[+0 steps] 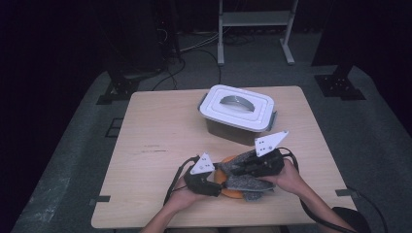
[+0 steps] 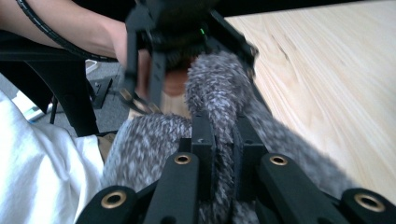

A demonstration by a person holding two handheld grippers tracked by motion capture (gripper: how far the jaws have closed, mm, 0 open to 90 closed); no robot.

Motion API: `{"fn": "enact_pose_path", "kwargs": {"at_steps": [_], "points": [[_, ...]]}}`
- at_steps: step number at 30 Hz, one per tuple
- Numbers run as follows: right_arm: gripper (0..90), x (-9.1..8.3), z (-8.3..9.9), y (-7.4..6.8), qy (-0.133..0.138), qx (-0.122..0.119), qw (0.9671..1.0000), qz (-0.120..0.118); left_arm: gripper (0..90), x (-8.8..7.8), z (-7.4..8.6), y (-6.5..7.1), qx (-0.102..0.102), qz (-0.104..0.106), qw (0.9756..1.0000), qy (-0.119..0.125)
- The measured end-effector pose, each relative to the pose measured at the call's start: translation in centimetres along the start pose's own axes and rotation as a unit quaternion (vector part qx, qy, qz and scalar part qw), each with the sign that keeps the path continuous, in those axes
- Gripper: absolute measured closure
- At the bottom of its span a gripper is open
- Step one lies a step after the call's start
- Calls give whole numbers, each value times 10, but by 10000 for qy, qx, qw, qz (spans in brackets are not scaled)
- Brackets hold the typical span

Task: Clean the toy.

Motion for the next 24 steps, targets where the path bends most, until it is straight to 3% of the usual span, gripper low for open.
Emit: {"fn": "enact_pose_path", "kwargs": {"at_steps": [2, 5, 14, 17, 20, 22, 24], "points": [[812, 4, -7, -2, 9, -96, 9999, 87, 392, -2, -3, 2, 172, -85, 9998, 11], [813, 4, -7, 1, -39, -111, 9997, 197, 412, -4, 0, 1, 205, -92, 9997, 21], [814, -30, 13, 15, 25, 258, 9979, 596, 411, -8, 3, 0, 223, -125, 9997, 53], [814, -30, 7, 13, 152, 247, 9984, 486, 407, -7, -3, 2, 379, -136, 9992, 59], [813, -19, -5, 8, 112, 111, 9991, 402, 404, -6, -7, 4, 484, -166, 9987, 49], [813, -14, -6, 9, 8, 54, 9991, 420, 403, -8, -4, 2, 430, -151, 9989, 48], [813, -16, -2, 15, 63, 158, 9989, 448, 401, -11, 1, 1, 366, -154, 9992, 74]]}}
Point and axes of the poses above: each handheld gripper's, and its own axes: x roughly forward along the jaws, z roughly out of its underside, y roughly to its right, the point moved 4 cm from there along x, roughly forward along the jaws, and after that the axes turned 8 degrees about x, right-handed, at the moved point
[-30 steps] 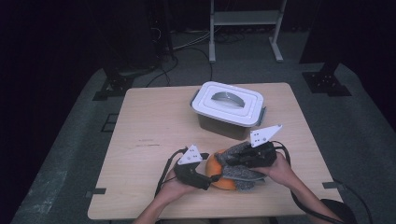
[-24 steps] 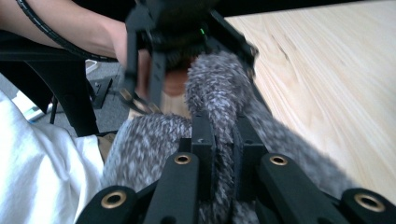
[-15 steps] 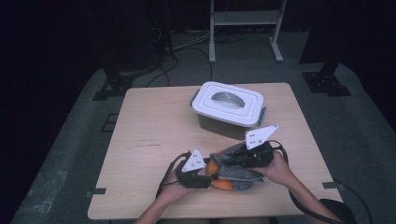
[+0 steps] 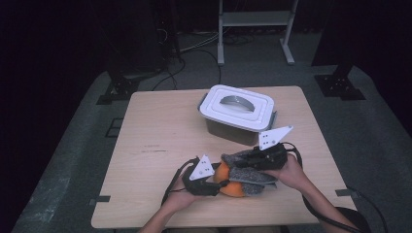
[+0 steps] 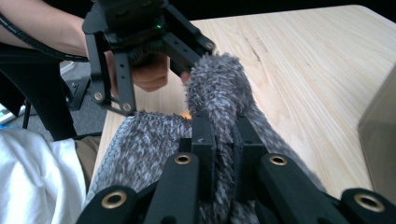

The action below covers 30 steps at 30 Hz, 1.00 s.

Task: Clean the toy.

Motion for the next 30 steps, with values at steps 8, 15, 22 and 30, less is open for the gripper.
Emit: {"fn": "enact_pose_path", "kwargs": {"at_steps": [8, 15, 22, 30], "points": [[813, -1, 24, 3, 135, 313, 9992, -216, 128, 0, 1, -6, -611, 319, 9976, 30], [813, -1, 13, -5, 116, 176, 9992, -338, 346, 5, -1, -1, -424, 198, 9989, -20], [814, 14, -10, -16, -50, -205, 9997, -91, 390, 4, -9, 5, 11, -123, 9999, -69], [810, -9, 12, 5, 107, 280, 9995, 31, 383, 1, -3, 8, 28, -114, 9999, -66]]}}
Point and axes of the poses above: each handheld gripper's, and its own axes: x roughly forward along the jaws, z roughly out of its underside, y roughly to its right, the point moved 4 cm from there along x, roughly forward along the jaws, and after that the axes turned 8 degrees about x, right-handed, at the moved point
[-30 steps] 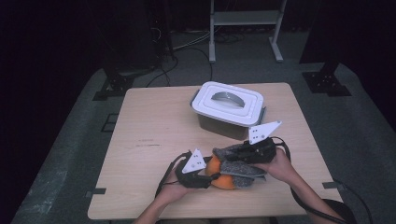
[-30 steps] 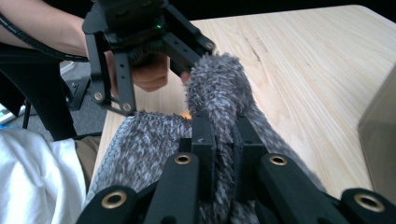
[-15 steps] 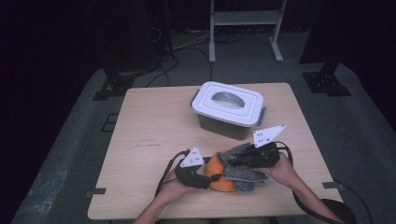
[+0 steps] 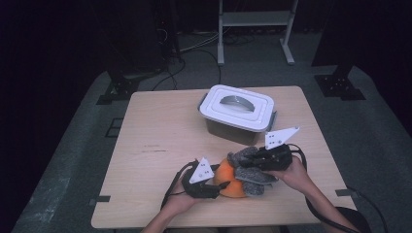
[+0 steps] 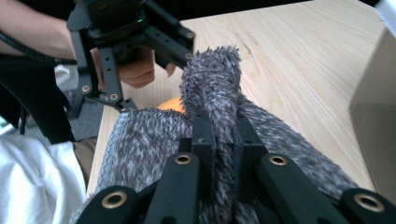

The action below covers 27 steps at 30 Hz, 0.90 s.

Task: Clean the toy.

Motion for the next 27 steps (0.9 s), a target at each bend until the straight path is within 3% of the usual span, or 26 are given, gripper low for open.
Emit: {"fn": "enact_pose_path", "kwargs": {"at_steps": [2, 5, 8, 11, 13, 16, 18, 19, 20, 21, 24, 27], "points": [[775, 1, -1, -2, -49, -26, 10000, -62, 383, 1, -3, 2, 149, -50, 9999, -15], [542, 6, -7, -4, -47, -71, 9999, 133, 381, 1, -4, 4, 232, -47, 9997, 5], [536, 13, -7, -4, -80, -103, 9998, 138, 378, 1, -5, 6, 257, -42, 9997, 26], [615, 18, -3, -5, -46, -122, 9999, 102, 360, 0, -2, 5, 227, 27, 9997, -5], [705, 18, 1, -7, -87, -147, 9998, 44, 285, 1, 0, 3, 81, 141, 9999, -18], [753, 16, 5, -9, -59, -154, 9998, -93, 125, 3, 2, -3, -377, 372, 9986, 27], [771, 15, 6, -11, -34, -198, 9996, -210, 70, 7, 5, -8, -760, 662, 9949, -23], [775, 15, 7, -13, -43, -223, 9995, -242, 70, 9, 7, -9, -846, 771, 9934, -13], [780, 15, 7, -14, -69, -270, 9993, -268, 106, 9, 8, -8, -816, 870, 9929, 7], [784, 14, 6, -15, -124, -316, 9990, -281, 173, 8, 7, -6, -640, 714, 9954, 46], [794, 12, -3, -18, -98, -359, 9988, -303, 319, 5, 1, -2, -435, 486, 9978, 83], [799, 18, -17, -29, -78, -600, 9980, -197, 353, 5, -11, 4, -139, 230, 9996, 29]]}}
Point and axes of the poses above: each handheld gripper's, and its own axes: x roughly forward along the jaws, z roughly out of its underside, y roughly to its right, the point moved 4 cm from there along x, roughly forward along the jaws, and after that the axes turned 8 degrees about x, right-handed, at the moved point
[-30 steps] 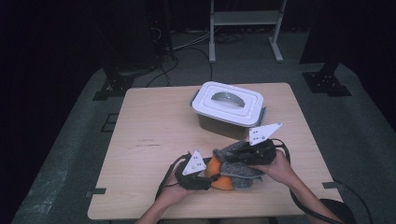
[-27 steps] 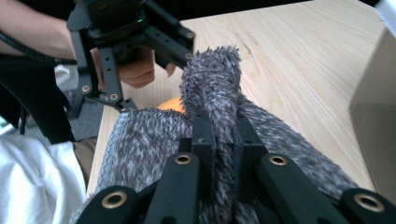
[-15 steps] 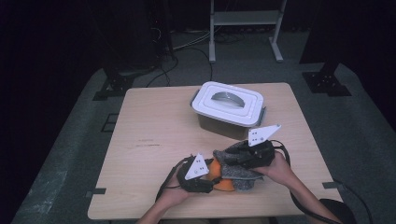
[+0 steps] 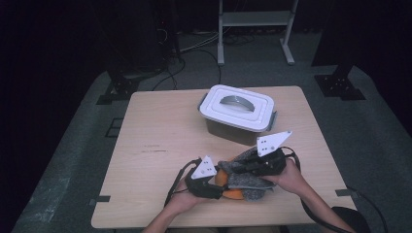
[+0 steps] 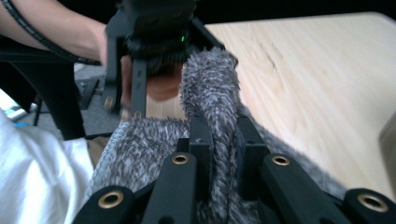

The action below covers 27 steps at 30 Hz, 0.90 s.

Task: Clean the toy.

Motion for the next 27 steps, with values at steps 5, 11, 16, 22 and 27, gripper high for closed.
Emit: {"fn": "enact_pose_path", "kwargs": {"at_steps": [5, 11, 16, 22, 27], "points": [[801, 0, 0, 4, -164, -72, 9995, 274, 380, -3, 4, -4, 6, -208, 9997, -124], [802, -20, 17, 17, -21, 329, 9979, 552, 379, -2, 4, -9, -495, -144, 9985, -190], [802, -14, 8, 1, 108, 149, 9992, 360, 347, 2, -2, -11, -614, -145, 9978, -202], [801, -10, 16, 21, -66, 246, 9978, 611, 126, 6, 13, -13, -444, -57, 9989, -140], [800, -13, 21, 43, 88, 546, 9960, 699, 136, 15, 20, -17, -161, -262, 9993, -202]]}}
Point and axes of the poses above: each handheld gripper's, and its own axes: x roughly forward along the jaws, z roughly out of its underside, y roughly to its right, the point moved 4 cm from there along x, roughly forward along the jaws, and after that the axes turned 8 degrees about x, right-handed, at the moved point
